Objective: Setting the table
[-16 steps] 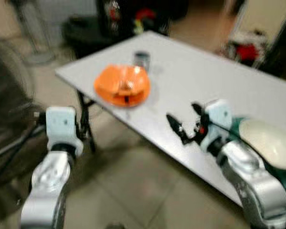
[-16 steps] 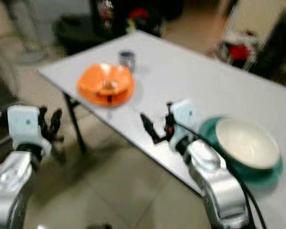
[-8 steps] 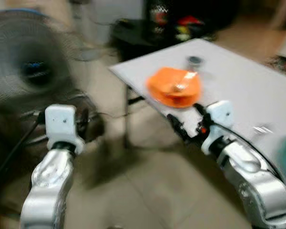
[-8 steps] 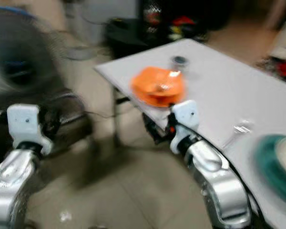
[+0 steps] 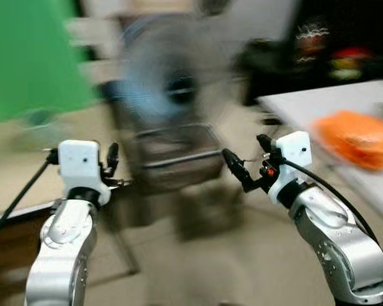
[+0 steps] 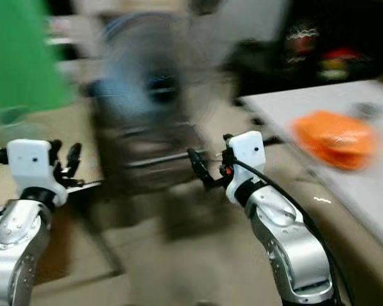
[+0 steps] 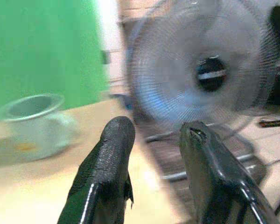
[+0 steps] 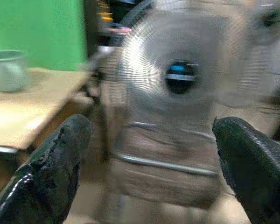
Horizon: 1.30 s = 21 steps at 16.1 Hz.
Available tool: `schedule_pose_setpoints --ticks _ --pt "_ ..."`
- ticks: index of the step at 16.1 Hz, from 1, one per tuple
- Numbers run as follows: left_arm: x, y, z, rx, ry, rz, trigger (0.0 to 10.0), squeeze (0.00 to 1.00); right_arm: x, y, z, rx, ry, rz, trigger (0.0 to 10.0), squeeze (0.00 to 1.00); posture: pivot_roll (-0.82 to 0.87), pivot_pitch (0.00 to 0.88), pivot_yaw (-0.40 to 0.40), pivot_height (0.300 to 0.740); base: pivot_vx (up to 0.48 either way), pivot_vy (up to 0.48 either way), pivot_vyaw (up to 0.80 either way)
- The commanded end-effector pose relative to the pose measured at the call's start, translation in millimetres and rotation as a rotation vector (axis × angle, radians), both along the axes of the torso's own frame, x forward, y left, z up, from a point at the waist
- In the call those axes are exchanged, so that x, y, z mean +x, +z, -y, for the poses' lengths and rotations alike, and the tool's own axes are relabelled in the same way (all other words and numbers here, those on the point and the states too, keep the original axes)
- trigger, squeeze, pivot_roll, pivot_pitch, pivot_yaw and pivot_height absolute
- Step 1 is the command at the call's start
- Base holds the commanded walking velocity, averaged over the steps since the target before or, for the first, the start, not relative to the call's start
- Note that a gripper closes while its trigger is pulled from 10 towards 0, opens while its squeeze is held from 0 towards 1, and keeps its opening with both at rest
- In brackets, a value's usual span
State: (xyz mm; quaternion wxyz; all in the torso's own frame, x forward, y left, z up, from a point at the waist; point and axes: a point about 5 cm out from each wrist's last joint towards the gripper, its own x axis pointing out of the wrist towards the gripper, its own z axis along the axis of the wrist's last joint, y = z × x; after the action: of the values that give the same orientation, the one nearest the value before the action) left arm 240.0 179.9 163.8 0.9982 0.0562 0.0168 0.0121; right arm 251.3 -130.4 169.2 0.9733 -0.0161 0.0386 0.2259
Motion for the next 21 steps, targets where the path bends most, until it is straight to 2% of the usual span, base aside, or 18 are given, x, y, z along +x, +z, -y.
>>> schedule_pose_setpoints --ticks 1,4,9,11,12,14,18,21 --pt "-0.8 2.2 0.3 0.009 -0.012 0.004 10.0 0.0 -0.2 0.3 0.8 -0.001 -0.013 -0.001 10.0 0.0 0.03 0.0 -0.003 0.74 0.0 0.435 0.8" --pt "-3.6 -0.7 -3.8 0.031 -0.023 -0.019 10.0 0.0 -5.5 -3.3 -2.5 0.019 -0.029 -0.012 10.0 0.0 0.03 0.0 0.027 0.74 0.0 0.431 0.8" --pt "-6.8 -3.4 0.1 0.047 -0.052 -0.039 10.0 0.0 -9.1 -8.7 -1.7 0.042 -0.055 -0.034 10.0 0.0 0.04 0.0 0.022 0.74 0.0 0.432 0.8" --pt "-6.2 -2.8 -1.1 0.056 -0.054 -0.036 10.0 0.0 -9.0 -8.3 -1.4 0.049 -0.064 -0.03 10.0 0.0 0.05 0.0 0.018 0.74 0.0 0.416 0.31" --pt "-3.5 0.5 -1.2 0.089 -0.073 -0.022 10.0 0.0 -7.9 -8.3 -0.8 0.081 -0.083 -0.038 10.0 0.0 0.05 0.0 0.018 0.74 0.0 0.0 0.0" --pt "-0.2 3.2 -1.5 0.092 -0.077 -0.008 10.0 0.0 -8.2 -9.5 -1.3 0.08 -0.086 -0.038 10.0 0.0 0.05 0.0 0.021 0.74 0.0 -0.124 0.0" --pt "1.9 4.4 -2.8 0.097 -0.074 -0.002 10.0 0.0 -6.5 -10.6 1.0 0.094 -0.114 -0.04 10.0 0.0 0.05 0.0 0.025 0.74 0.0 -0.48 0.0" --pt "3.2 1.9 -8.6 0.088 -0.009 -0.019 10.0 0.0 -3.8 -10.6 -0.2 0.067 -0.106 -0.028 10.0 0.0 0.06 0.0 0.028 0.74 0.0 0.0 0.0"
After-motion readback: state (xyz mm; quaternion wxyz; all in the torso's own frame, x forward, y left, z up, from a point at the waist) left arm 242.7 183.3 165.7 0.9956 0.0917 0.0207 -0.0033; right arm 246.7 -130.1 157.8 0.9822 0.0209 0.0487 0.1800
